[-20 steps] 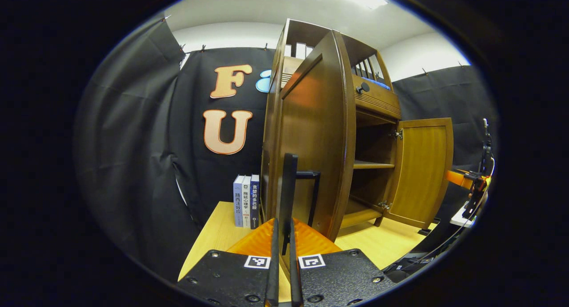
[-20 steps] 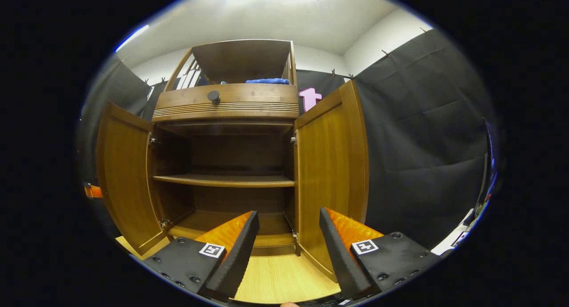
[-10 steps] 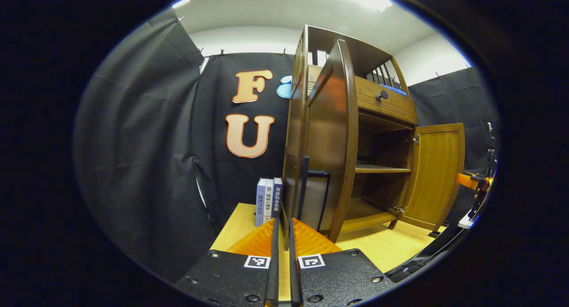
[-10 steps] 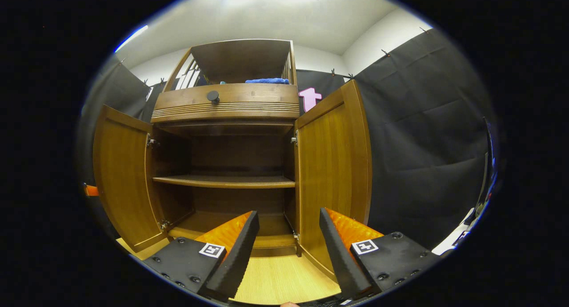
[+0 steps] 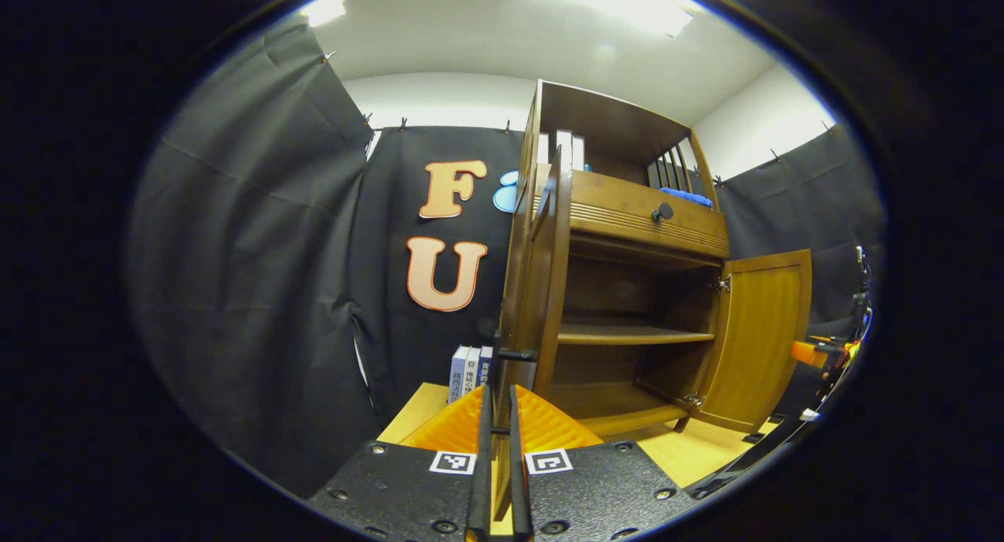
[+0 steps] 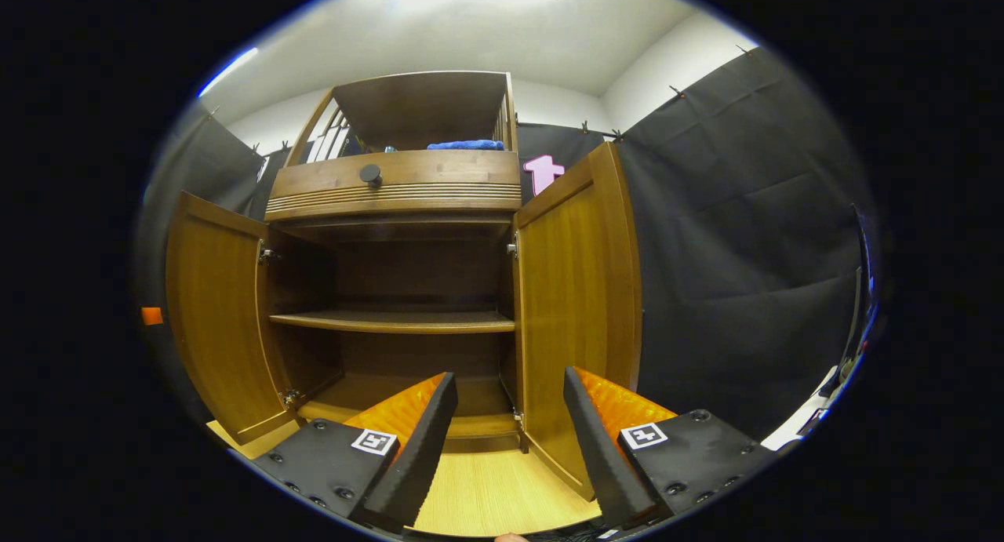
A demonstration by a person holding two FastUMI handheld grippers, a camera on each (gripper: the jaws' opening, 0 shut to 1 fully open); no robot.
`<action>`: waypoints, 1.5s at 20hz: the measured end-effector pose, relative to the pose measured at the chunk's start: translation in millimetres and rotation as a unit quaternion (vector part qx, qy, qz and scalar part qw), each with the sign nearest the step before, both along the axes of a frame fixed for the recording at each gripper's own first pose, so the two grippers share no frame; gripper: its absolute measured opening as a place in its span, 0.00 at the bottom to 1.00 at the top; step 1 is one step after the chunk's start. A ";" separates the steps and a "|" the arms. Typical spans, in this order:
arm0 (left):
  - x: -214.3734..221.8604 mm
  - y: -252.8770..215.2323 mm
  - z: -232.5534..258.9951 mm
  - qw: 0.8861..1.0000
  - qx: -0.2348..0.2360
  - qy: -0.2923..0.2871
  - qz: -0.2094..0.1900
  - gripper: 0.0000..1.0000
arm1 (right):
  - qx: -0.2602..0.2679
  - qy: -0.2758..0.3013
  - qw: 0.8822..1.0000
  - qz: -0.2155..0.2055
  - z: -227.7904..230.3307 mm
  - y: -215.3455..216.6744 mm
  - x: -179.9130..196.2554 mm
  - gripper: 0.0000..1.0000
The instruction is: Open the right door of the double-door shoe cabinet with the right hand, and open the left door with the left hand.
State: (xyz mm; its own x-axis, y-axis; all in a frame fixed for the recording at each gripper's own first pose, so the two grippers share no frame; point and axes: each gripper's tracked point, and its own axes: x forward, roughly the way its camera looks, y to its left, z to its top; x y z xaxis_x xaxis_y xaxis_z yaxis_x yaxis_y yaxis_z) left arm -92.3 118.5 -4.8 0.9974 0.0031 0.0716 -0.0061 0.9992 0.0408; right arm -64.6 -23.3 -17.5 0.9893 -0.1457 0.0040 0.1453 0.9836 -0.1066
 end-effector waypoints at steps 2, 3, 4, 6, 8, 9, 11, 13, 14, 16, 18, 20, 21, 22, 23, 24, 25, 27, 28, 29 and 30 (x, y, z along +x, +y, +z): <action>-2.0 -13.2 8.1 1.000 -0.002 -0.007 -0.003 0.10 | 0.005 0.002 1.000 0.000 1.2 -9.0 -0.9 0.89; -3.6 -21.3 12.2 1.000 -0.006 -0.011 -0.005 0.10 | 0.008 0.003 1.000 -0.001 1.4 -14.1 -1.1 0.95; -4.1 -29.5 14.8 1.000 -0.012 -0.013 -0.007 0.10 | 0.011 0.004 1.000 -0.001 2.2 -20.0 -0.7 0.89; -1.8 -45.0 20.6 0.999 -0.023 -0.017 -0.015 0.10 | 0.015 0.004 1.000 -0.003 6.5 -30.1 1.0 0.89; 1.8 -63.9 20.9 0.999 -0.028 -0.014 -0.029 0.10 | 0.014 0.003 1.000 -0.005 10.1 -42.4 -0.5 0.82; 6.1 -69.6 18.9 0.999 -0.030 -0.010 -0.029 0.11 | 0.013 0.002 1.000 -0.007 12.6 -48.2 -0.8 0.89; 13.4 -86.2 14.8 0.999 -0.038 0.004 -0.037 0.20 | 0.011 0.001 1.000 -0.007 17.4 -57.6 1.2 0.89; 20.0 -97.5 9.4 0.998 -0.048 0.021 -0.035 0.32 | 0.008 -0.001 1.000 -0.009 24.0 -67.6 4.0 0.89; 24.5 -103.7 8.7 0.998 -0.052 0.027 -0.035 0.43 | 0.006 -0.002 1.000 -0.010 27.1 -73.0 5.0 0.89; 34.7 -117.0 12.0 0.997 -0.057 0.030 -0.038 0.57 | 0.001 -0.006 1.000 -0.013 35.1 -81.9 6.6 0.89; 42.7 -125.4 16.9 0.997 -0.057 0.027 -0.037 0.68 | -0.006 -0.009 1.000 -0.017 42.0 -90.6 8.5 0.89; 48.8 -132.9 25.8 0.998 -0.050 0.016 -0.034 0.83 | -0.012 -0.013 1.000 -0.019 51.3 -96.2 9.5 0.88; 51.5 -134.8 30.7 0.999 -0.043 0.009 -0.029 0.78 | -0.014 -0.016 1.000 -0.020 55.7 -98.5 10.0 0.88; 53.7 -135.9 35.6 0.999 -0.036 0.002 -0.023 0.78 | -0.013 -0.019 1.000 -0.018 59.8 -99.9 10.7 0.89; 55.8 -137.3 37.9 0.999 -0.029 -0.003 -0.017 0.79 | -0.013 -0.021 1.000 -0.017 64.2 -100.5 9.8 0.89; 57.8 -140.9 40.1 1.000 -0.024 -0.008 -0.016 0.82 | -0.014 -0.023 1.000 -0.017 66.2 -101.3 9.7 0.89; 61.1 -145.7 43.8 1.000 -0.020 -0.013 -0.018 0.91 | -0.016 -0.024 0.999 -0.017 67.5 -102.7 10.3 0.82; 62.7 -153.2 46.9 0.999 -0.019 -0.018 -0.022 0.92 | -0.016 -0.021 1.000 -0.011 67.8 -101.9 13.5 0.89; 63.2 -159.0 48.8 0.999 -0.020 -0.020 -0.028 0.92 | -0.015 -0.020 1.000 -0.008 67.3 -101.3 15.2 0.89; 64.7 -163.5 50.1 0.999 -0.019 -0.022 -0.031 0.92 | -0.015 -0.019 1.000 -0.007 67.4 -101.9 16.0 0.89; 65.4 -166.8 50.8 0.999 -0.018 -0.024 -0.032 0.94 | -0.014 -0.019 1.000 -0.007 66.6 -103.4 17.1 0.95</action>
